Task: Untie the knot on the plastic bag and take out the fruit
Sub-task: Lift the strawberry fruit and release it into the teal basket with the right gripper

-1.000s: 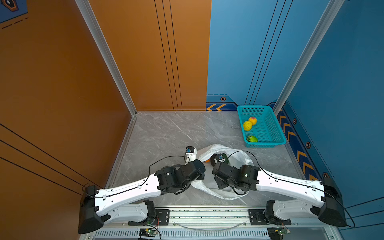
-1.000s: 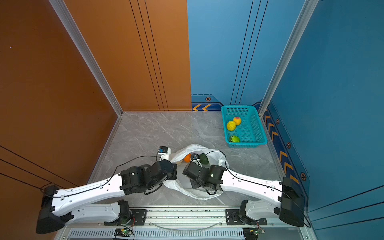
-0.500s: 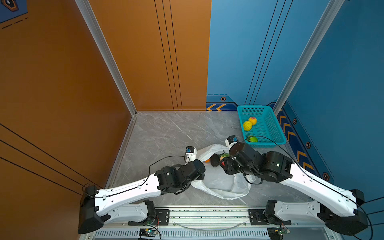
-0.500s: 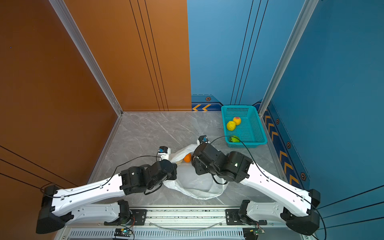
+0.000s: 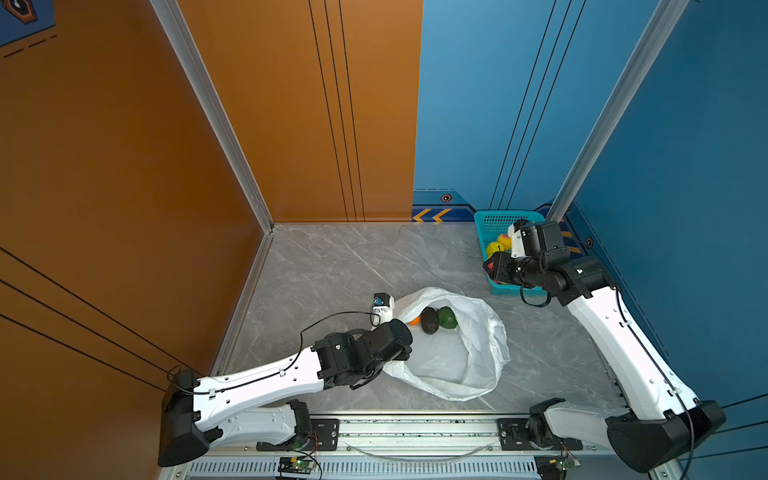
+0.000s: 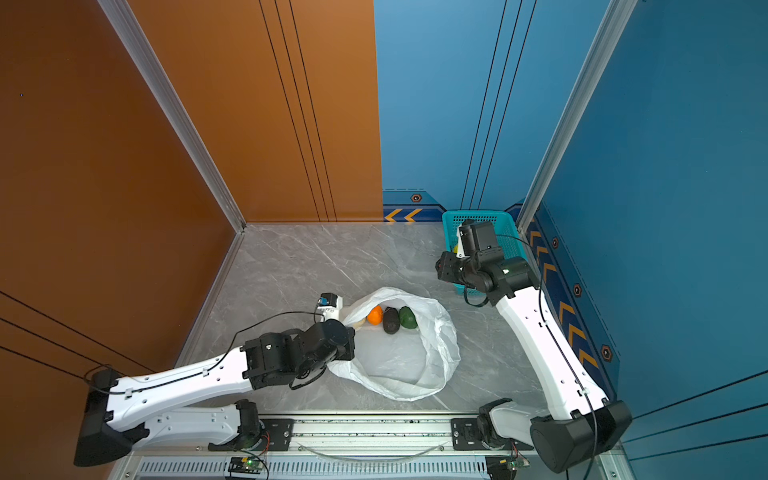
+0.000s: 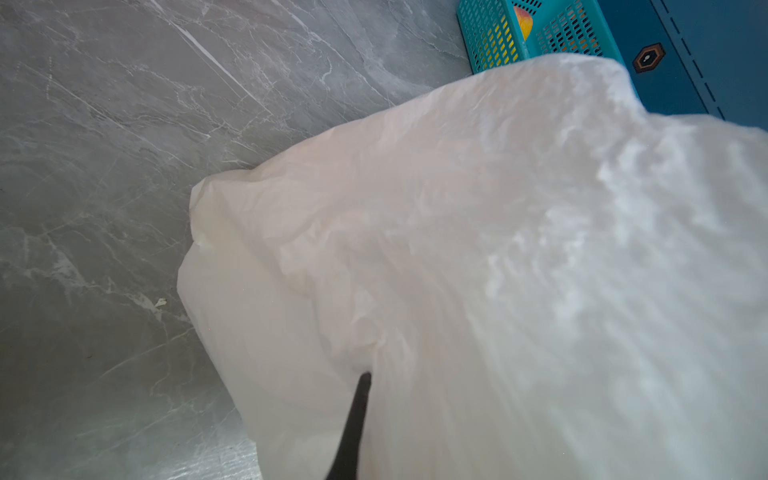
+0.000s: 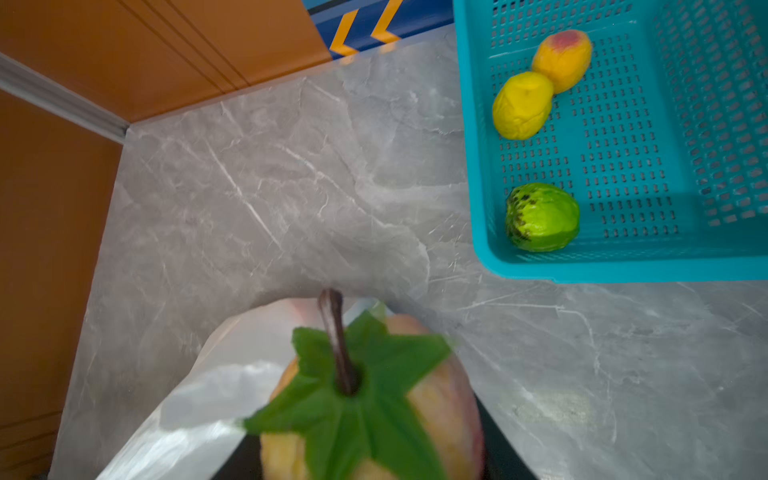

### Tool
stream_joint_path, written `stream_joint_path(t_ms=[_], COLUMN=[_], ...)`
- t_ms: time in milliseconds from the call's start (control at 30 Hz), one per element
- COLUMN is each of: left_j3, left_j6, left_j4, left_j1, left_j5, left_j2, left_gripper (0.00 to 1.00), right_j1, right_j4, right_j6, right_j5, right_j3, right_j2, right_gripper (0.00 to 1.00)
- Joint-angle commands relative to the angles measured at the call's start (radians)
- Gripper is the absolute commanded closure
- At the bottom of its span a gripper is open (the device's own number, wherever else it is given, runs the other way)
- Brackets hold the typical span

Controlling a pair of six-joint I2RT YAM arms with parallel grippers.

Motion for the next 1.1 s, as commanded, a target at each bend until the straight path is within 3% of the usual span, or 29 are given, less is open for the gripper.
stream_joint_path(t_ms=[0,200,433,767,1067], left_j3=[0.022,0.024,0.017,0.018,0.019], left_j6=[0.023,0.022,0.019,0.022,0.027], left_j4=[0.006,0.006,0.004,0.002,0.002], left_j1=[0.007,0.008,0.008,0.012,0.014], left_j5=[-0.014,-0.013,-0.023,-0.02,-0.018], left_j2=[0.004,0.005,-0.009,-0.014,-0.015], left_gripper=[1.0,1.0,1.0,1.0,1.0], right_j1=[-0.088,-0.199,-0.247,-0.26,-0.242], right_j4=[0.12,0.234,0.289,0.277,0.199], right_j6=[-0.063,-0.09,-0.122,-0.107,-0.096], right_j5=[-0.047,-0.01,0.025,0.046,0.001], right_j3=[-0.029,-0.001,0.035,0.05,0.042], right_j2=[0.088,0.303,0.478,0.493,0.375], right_gripper=[0.71,0.71,0.68,0.32,0.27])
